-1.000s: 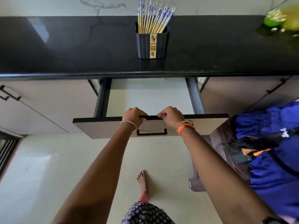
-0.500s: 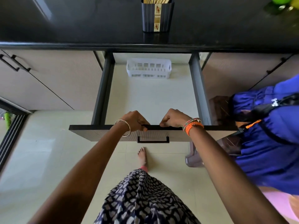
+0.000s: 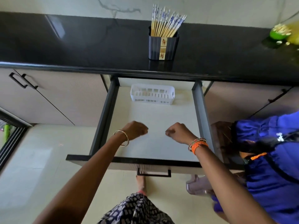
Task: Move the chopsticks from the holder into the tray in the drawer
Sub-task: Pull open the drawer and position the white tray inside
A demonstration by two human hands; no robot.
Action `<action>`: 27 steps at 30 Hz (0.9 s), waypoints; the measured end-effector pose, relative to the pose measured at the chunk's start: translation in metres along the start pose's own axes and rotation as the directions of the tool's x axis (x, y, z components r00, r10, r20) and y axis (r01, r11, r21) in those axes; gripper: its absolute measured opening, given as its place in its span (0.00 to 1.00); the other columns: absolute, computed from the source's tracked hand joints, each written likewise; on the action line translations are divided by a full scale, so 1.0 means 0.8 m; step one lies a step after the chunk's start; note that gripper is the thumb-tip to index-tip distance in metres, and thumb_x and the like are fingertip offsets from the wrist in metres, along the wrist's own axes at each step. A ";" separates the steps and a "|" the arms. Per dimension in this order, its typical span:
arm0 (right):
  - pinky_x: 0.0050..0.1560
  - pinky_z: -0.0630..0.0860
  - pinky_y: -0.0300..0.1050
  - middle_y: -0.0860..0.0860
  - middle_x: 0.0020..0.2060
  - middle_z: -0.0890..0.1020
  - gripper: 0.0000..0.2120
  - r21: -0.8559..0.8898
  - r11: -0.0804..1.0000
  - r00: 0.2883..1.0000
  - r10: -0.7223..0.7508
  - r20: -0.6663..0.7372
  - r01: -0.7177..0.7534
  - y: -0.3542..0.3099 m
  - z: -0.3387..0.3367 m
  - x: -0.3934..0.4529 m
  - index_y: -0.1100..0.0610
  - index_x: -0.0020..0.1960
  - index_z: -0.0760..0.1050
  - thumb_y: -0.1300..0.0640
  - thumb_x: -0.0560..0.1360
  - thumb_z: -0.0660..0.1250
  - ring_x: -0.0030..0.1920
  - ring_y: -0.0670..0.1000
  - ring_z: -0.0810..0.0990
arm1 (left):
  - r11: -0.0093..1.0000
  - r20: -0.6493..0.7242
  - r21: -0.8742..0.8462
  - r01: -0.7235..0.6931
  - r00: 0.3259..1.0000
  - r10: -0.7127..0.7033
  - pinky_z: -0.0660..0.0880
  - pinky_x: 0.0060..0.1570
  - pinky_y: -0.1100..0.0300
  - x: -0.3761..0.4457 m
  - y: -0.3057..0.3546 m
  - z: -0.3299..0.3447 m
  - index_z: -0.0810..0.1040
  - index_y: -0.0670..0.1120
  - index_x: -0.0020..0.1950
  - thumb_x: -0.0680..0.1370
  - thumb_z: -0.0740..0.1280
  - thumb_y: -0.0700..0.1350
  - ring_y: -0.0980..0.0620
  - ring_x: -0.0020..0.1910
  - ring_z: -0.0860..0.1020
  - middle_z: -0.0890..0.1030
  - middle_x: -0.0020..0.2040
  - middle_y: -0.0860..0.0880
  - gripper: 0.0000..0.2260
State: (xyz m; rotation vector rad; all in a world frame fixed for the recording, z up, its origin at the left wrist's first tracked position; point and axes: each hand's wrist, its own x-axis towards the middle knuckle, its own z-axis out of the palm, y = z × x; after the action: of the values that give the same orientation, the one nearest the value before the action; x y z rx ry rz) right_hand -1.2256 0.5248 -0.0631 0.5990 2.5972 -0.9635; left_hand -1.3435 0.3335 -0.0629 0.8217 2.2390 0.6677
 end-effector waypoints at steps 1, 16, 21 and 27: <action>0.55 0.78 0.44 0.60 0.55 0.83 0.12 -0.011 1.000 0.997 -0.007 -0.081 0.006 -0.003 -0.008 0.021 0.65 0.49 0.83 0.59 0.77 0.64 0.55 0.56 0.81 | 0.999 -0.116 0.036 -0.025 0.993 0.029 0.72 0.55 0.60 0.019 -0.001 -0.013 0.79 0.41 0.56 0.76 0.65 0.41 0.45 0.56 0.79 0.81 0.57 0.43 0.11; 0.60 0.75 0.47 0.57 0.60 0.80 0.21 -0.010 0.998 0.971 0.061 -0.232 -0.065 0.022 -0.030 0.250 0.54 0.62 0.79 0.69 0.75 0.58 0.61 0.56 0.79 | 0.747 -0.098 0.663 0.055 0.995 0.015 0.59 0.70 0.54 0.242 -0.072 -0.086 0.70 0.42 0.65 0.77 0.61 0.43 0.44 0.65 0.71 0.76 0.63 0.42 0.16; 0.56 0.75 0.44 0.55 0.55 0.84 0.14 -0.246 0.969 0.976 -0.026 -0.217 -0.029 0.039 -0.027 0.219 0.56 0.59 0.80 0.63 0.74 0.66 0.58 0.58 0.80 | 0.789 -0.115 0.614 0.035 0.992 0.046 0.70 0.57 0.52 0.214 -0.074 -0.062 0.76 0.40 0.58 0.76 0.61 0.39 0.39 0.56 0.76 0.80 0.55 0.39 0.11; 0.41 0.72 0.43 0.60 0.45 0.83 0.10 -0.393 0.919 0.987 -0.024 -0.160 -0.041 0.038 -0.017 0.164 0.61 0.47 0.80 0.69 0.72 0.62 0.49 0.61 0.83 | 0.813 -0.146 0.576 0.085 0.989 0.000 0.70 0.55 0.53 0.160 -0.063 -0.020 0.79 0.43 0.55 0.76 0.60 0.36 0.40 0.55 0.77 0.81 0.54 0.41 0.12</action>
State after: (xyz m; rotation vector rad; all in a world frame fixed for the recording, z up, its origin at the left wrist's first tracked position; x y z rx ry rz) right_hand -1.3265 0.5914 -0.1248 0.5967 2.8147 -0.3735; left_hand -1.4492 0.3855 -0.1355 1.0296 2.6247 -0.0120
